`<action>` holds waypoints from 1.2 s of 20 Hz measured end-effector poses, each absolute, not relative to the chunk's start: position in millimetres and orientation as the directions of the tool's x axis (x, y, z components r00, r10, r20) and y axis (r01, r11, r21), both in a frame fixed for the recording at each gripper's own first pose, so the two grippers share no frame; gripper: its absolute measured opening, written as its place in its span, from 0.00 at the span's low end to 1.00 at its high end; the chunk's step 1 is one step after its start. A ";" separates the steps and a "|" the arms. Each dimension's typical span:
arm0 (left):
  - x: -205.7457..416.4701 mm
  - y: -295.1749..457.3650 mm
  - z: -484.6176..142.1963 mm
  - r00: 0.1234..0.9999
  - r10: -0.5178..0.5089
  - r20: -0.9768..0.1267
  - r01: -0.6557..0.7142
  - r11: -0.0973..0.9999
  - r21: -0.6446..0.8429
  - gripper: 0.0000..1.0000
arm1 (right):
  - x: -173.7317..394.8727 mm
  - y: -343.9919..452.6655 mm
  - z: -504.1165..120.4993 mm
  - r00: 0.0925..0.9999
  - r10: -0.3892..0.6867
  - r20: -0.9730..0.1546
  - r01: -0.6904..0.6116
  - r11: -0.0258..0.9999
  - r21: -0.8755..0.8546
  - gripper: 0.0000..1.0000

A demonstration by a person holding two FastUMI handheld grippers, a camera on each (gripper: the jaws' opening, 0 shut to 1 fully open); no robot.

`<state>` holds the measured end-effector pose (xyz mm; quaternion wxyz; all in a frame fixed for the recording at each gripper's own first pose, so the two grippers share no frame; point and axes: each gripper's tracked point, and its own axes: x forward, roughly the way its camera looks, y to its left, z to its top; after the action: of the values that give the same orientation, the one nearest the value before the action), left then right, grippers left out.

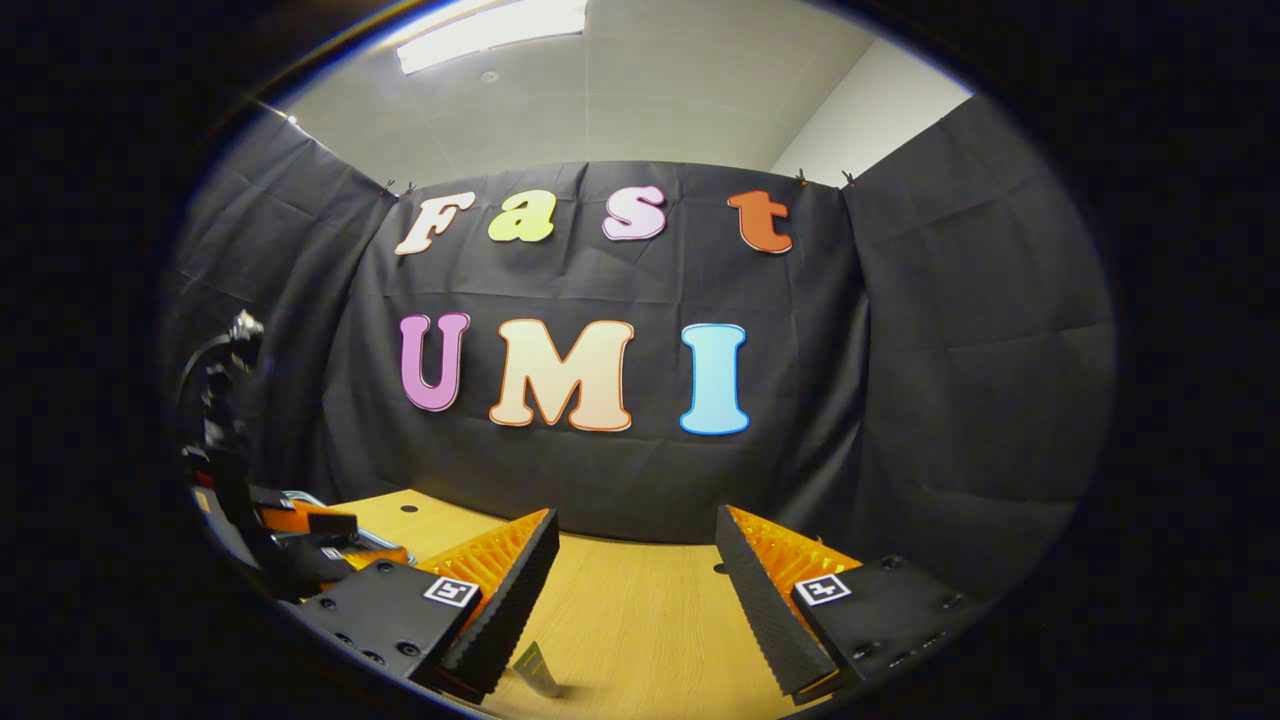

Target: First open the suitcase, pack the skin care products into it, and then close the suitcase.

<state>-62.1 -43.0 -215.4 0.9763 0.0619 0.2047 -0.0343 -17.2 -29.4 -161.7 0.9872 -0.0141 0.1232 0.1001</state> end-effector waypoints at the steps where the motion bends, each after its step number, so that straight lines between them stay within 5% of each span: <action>1: -62.6 -49.6 -231.4 0.902 -0.053 -0.428 0.102 0.990 0.092 0.91 | -18.4 -31.7 -163.8 0.948 0.193 -0.253 -0.203 0.979 -0.011 0.98; 2: -62.7 -54.9 -248.6 0.891 -0.062 -0.451 0.108 0.991 0.078 0.97 | -19.9 -34.9 -165.3 0.947 0.192 -0.258 -0.204 0.979 -0.021 0.98; 12: -84.5 -78.4 -359.0 0.779 -0.119 -0.616 0.129 0.991 -0.028 0.78 | -31.7 -47.7 -193.0 0.923 0.203 -0.327 -0.246 0.965 -0.096 0.99; 14: -84.8 -77.3 -369.4 0.775 -0.103 -0.624 0.115 0.993 -0.022 0.71 | -37.3 -43.7 -197.9 0.917 0.218 -0.336 -0.265 0.959 -0.104 0.98; 17: -84.0 -78.7 -387.8 0.761 -0.098 -0.642 0.105 0.994 -0.027 0.41 | -44.9 -33.3 -208.6 0.903 0.246 -0.353 -0.299 0.949 -0.104 0.98; 20: -82.6 -80.0 -400.9 0.744 -0.102 -0.660 0.100 0.994 -0.041 0.39 | -52.7 -16.1 -224.4 0.880 0.280 -0.384 -0.334 0.939 -0.080 0.99; 22: -80.9 -81.2 -397.6 0.738 -0.126 -0.663 0.106 0.992 -0.070 0.15 | -56.9 -4.6 -233.1 0.869 0.298 -0.396 -0.347 0.936 -0.055 0.99; 24: -80.4 -77.8 -382.8 0.739 -0.133 -0.660 0.111 0.991 -0.076 0.09 | -60.5 9.4 -246.9 0.853 0.321 -0.411 -0.364 0.931 -0.029 0.99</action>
<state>-80.4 -77.8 -382.8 0.9323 -0.0156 0.3553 -0.0655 -60.5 9.4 -246.9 0.9611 -0.0530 0.2042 0.1781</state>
